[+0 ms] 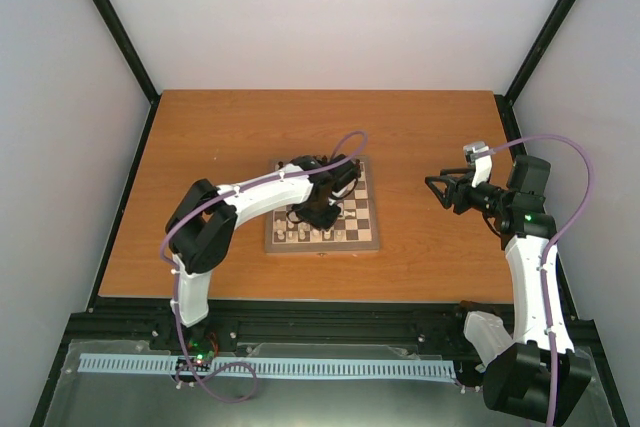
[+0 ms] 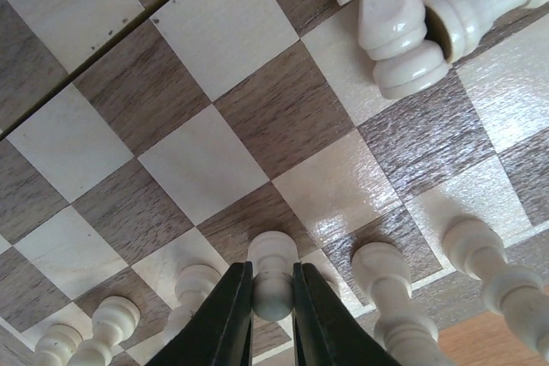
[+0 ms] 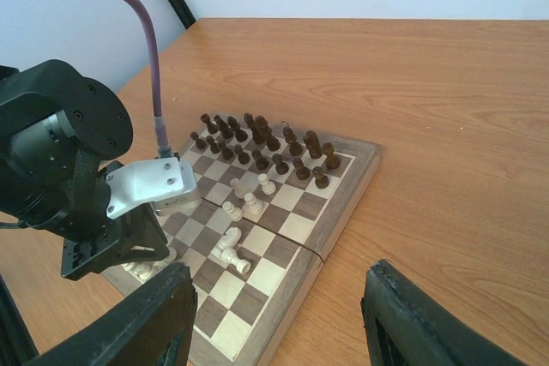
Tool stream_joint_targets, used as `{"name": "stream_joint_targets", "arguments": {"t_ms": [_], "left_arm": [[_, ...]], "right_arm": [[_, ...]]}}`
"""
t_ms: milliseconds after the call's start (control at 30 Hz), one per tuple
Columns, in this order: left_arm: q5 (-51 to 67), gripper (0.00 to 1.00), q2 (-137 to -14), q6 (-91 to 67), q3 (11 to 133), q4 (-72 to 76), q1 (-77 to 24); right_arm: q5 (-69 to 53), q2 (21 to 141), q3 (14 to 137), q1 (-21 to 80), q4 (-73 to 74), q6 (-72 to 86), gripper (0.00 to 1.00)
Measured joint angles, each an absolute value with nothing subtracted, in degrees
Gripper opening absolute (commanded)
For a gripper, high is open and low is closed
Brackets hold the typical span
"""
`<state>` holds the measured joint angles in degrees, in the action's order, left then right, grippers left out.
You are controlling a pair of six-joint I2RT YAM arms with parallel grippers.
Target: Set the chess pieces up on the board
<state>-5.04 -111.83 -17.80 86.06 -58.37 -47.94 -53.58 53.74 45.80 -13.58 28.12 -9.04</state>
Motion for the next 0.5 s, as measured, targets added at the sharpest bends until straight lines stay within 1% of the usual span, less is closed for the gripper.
{"name": "stream_joint_targets", "arguments": {"t_ms": [233, 500], "left_arm": [[-5.56, 0.13, -112.42, -17.82, 86.06, -58.37, -47.9], [-5.89, 0.2, -113.34, -17.93, 86.08, -58.39, -47.83]], "right_arm": [[-53.6, 53.74, 45.8, -13.58, 28.16, -9.19, 0.54], [-53.63, 53.74, 45.8, -13.58, 28.34, -9.21, 0.54]]}}
